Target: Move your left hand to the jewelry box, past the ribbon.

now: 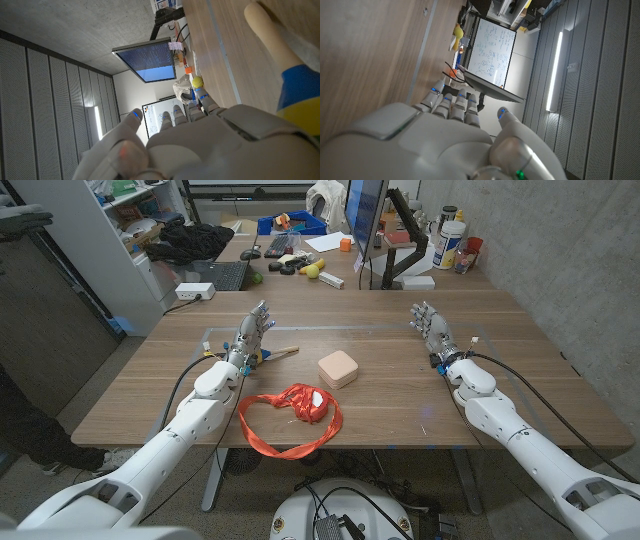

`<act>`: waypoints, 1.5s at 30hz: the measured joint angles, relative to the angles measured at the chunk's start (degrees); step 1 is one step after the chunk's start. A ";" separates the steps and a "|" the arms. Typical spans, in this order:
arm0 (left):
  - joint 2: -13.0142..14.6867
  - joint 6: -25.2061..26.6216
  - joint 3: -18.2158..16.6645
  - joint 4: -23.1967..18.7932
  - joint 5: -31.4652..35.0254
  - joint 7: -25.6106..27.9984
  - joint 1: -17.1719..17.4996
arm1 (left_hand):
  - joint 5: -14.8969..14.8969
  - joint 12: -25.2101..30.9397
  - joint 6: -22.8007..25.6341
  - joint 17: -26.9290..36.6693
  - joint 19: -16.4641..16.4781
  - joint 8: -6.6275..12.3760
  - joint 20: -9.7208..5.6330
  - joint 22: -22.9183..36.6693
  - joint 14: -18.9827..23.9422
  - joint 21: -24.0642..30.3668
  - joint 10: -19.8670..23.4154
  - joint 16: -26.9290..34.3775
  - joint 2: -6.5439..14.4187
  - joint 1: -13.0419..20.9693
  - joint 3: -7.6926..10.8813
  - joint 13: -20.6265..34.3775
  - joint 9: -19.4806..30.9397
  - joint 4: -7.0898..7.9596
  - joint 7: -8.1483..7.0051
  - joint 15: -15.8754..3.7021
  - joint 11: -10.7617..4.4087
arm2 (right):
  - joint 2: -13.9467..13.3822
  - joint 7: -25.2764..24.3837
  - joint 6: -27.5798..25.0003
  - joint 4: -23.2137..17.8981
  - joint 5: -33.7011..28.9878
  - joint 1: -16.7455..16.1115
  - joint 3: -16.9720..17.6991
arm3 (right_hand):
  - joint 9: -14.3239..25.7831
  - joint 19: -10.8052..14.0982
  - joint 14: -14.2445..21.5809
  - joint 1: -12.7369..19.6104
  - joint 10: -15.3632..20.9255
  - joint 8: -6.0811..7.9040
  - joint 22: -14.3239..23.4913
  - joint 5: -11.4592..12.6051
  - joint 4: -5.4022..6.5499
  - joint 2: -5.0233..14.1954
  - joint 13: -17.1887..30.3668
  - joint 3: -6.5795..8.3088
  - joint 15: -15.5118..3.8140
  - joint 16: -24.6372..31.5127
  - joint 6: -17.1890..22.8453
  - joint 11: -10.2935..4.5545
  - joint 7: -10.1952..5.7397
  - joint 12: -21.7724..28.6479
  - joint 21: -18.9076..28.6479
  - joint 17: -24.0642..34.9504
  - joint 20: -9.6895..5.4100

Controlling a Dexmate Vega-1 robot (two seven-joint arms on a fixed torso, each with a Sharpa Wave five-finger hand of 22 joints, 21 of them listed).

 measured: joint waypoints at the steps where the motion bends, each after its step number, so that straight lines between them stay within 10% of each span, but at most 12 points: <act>1: -0.02 0.00 -0.05 -0.10 0.00 0.00 0.06 | 0.00 0.00 0.00 0.00 0.00 0.00 0.00 0.00 -0.13 0.00 0.00 0.00 0.00 0.00 0.00 0.00 0.00 0.00 0.00 -0.13 0.00 | 0.00 0.03 0.00 0.00 0.04 0.00 0.00 | 0.13 0.00 0.00 0.00 0.00 0.00 0.00 0.00 0.00 0.00 0.00 0.00 0.00 0.00 0.00 0.00 0.00 0.00 0.13 0.00 0.00; 45: 2.20 -2.18 -0.07 -3.76 9.83 4.32 0.25 | 0.22 0.23 2.08 -0.02 0.01 0.62 0.00 -0.02 0.25 -0.45 -0.16 0.25 -0.01 0.46 0.47 0.26 0.26 -0.49 -1.62 -0.18 0.49 | -0.76 1.04 0.70 0.34 1.22 -1.09 1.06 | 0.13 0.01 0.19 0.00 0.30 0.00 -0.02 -0.01 -0.01 0.00 -0.02 -0.01 0.21 0.26 -0.01 0.30 0.00 0.00 -0.12 -0.02 0.00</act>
